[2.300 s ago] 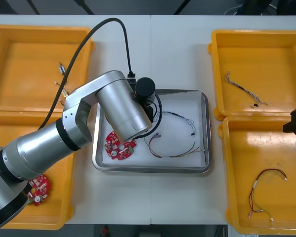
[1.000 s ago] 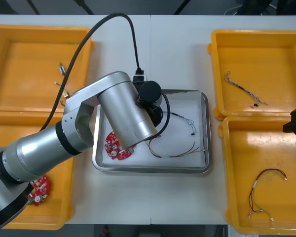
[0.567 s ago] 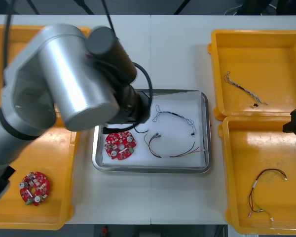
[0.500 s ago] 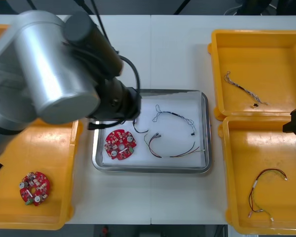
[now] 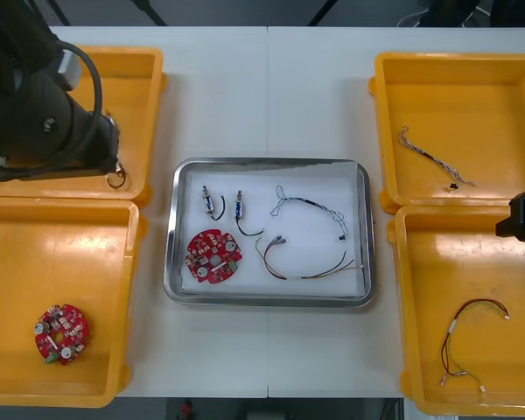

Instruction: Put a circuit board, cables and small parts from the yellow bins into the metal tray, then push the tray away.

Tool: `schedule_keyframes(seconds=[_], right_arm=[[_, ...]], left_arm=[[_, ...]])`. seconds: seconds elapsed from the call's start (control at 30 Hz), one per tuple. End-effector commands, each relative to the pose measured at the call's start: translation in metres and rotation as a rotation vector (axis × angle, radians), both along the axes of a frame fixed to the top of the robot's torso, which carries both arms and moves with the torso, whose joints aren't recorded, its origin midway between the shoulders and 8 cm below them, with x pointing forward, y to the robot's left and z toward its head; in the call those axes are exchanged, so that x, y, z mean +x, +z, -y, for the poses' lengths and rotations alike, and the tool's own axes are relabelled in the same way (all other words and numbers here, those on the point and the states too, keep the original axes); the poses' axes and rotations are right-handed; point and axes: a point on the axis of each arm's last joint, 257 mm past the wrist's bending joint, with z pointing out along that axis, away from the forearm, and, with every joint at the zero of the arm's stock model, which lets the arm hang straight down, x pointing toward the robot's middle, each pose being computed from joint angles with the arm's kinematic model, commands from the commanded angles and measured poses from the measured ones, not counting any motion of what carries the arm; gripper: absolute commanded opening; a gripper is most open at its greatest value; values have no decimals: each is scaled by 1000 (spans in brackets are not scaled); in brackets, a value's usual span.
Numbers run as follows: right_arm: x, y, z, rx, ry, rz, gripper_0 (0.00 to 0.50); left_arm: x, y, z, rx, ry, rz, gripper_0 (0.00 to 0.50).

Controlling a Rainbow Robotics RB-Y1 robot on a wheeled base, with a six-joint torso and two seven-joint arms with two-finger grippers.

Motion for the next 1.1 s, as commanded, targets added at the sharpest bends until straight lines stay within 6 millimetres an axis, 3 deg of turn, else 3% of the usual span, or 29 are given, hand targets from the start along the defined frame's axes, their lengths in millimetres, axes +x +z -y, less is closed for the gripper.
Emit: schedule_keyframes(seconds=[0.03, 0.23, 0.43, 0.8, 0.97, 1.1], right_arm=[[5, 23, -23, -19, 141, 20, 500], [1, 36, -60, -13, 288, 15, 500], [-1, 43, -97, -113, 454, 6, 500], [-15, 38, -174, -238, 776, -21, 500], [-25, 32, -216, -266, 933, -28, 500], [-33, 27, -238, -301, 1028, -35, 500]], left_arm=[[4, 20, -54, 63, 25, 25, 500], [1, 13, -112, 111, 38, -24, 500], [-3, -11, -137, 63, 16, -59, 500], [-11, -59, -158, 23, 7, -106, 500], [-16, -66, -161, 33, -6, -120, 500], [-19, -66, -162, 36, -12, -128, 500]])
